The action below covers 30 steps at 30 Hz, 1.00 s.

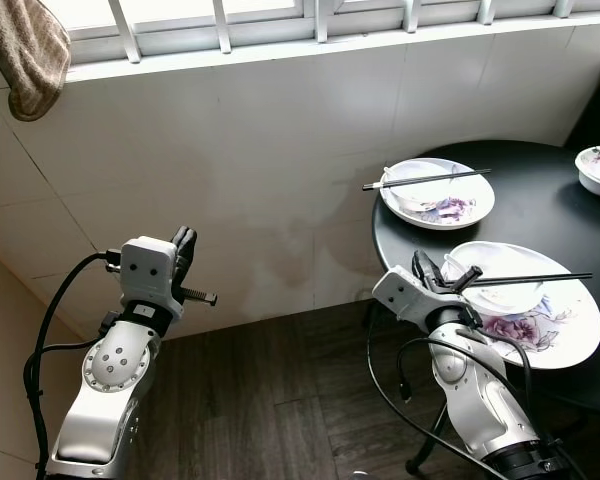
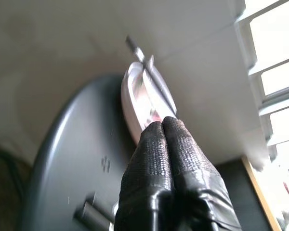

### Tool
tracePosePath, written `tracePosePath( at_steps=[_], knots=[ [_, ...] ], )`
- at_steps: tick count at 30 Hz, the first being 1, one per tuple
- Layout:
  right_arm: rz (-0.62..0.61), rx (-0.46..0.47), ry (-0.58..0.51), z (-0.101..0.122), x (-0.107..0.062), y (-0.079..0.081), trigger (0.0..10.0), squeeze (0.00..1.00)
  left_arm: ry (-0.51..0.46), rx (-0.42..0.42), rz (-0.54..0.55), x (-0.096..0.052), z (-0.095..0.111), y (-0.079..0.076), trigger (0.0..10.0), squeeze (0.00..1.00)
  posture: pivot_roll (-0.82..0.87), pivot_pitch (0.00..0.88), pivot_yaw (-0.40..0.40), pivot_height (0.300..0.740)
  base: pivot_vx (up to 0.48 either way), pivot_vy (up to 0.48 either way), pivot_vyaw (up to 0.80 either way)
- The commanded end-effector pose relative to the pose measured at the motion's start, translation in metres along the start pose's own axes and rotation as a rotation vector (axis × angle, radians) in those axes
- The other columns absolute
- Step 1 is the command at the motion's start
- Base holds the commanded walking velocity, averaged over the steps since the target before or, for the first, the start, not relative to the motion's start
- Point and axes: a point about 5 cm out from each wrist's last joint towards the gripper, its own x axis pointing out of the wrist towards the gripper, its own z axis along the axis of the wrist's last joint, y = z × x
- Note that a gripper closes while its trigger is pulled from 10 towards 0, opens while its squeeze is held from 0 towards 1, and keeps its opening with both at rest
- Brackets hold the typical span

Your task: Kitchen organization

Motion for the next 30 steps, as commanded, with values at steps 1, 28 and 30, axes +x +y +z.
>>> tracePosePath(
  at_steps=[1, 28, 30],
  knots=[
    [-0.041, 0.031, -0.049, 0.010, 0.002, -0.007, 10.0, 0.00, 0.001, -0.002, -0.007, 0.001, -0.001, -0.002, 10.0, 0.00, -0.03, 0.009, 0.010, 0.740, 0.000, 0.000, 0.00],
    [0.208, 0.232, -0.398, 0.052, -0.012, 0.010, 10.0, 1.00, 0.007, -0.011, -0.011, 0.002, -0.002, -0.005, 10.0, 0.00, -0.04, 0.022, 0.010, 0.740, 0.000, 0.000, 0.00],
    [0.221, 0.217, -0.377, 0.046, -0.012, 0.010, 10.0, 1.00, 0.008, -0.012, -0.012, 0.002, -0.002, -0.005, 10.0, 0.00, -0.04, 0.023, 0.010, 0.740, 0.000, 0.000, 0.00]
  ],
)
